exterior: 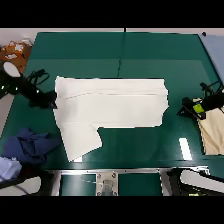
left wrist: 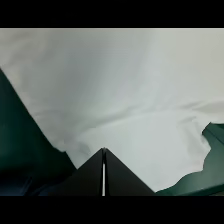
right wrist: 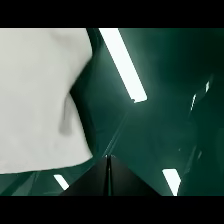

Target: Fold the shirts.

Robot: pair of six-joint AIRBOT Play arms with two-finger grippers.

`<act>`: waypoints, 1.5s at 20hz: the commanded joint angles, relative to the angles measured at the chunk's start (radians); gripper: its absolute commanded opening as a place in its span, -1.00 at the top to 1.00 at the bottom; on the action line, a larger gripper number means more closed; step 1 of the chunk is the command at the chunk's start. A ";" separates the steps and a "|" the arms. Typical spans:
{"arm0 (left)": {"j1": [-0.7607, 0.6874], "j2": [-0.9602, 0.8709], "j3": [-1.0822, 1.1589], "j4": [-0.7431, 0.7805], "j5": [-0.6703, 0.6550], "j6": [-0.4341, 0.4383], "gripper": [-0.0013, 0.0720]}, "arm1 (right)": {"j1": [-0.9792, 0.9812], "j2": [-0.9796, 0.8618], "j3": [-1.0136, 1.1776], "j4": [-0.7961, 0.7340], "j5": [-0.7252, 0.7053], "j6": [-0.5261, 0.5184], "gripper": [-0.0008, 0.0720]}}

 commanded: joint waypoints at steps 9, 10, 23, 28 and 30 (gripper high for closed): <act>-0.009 0.300 -0.598 -0.112 0.210 -0.042 -0.49 | 0.173 0.095 -0.399 0.269 -0.405 0.000 -0.18; -0.009 0.300 -0.625 -0.114 0.226 -0.042 -0.49 | 0.172 0.091 -0.395 0.290 -0.431 0.000 -0.19; -0.009 0.300 -0.783 -0.383 0.365 0.156 0.89 | 0.169 0.090 -0.383 0.333 -0.465 -0.047 0.93; -0.009 0.323 -0.653 -0.318 0.242 0.163 0.90 | 0.132 0.113 -0.304 0.210 -0.309 -0.048 0.93; -0.009 0.340 -0.576 -0.255 0.179 0.133 0.90 | 0.103 0.138 -0.272 0.173 -0.248 -0.044 0.93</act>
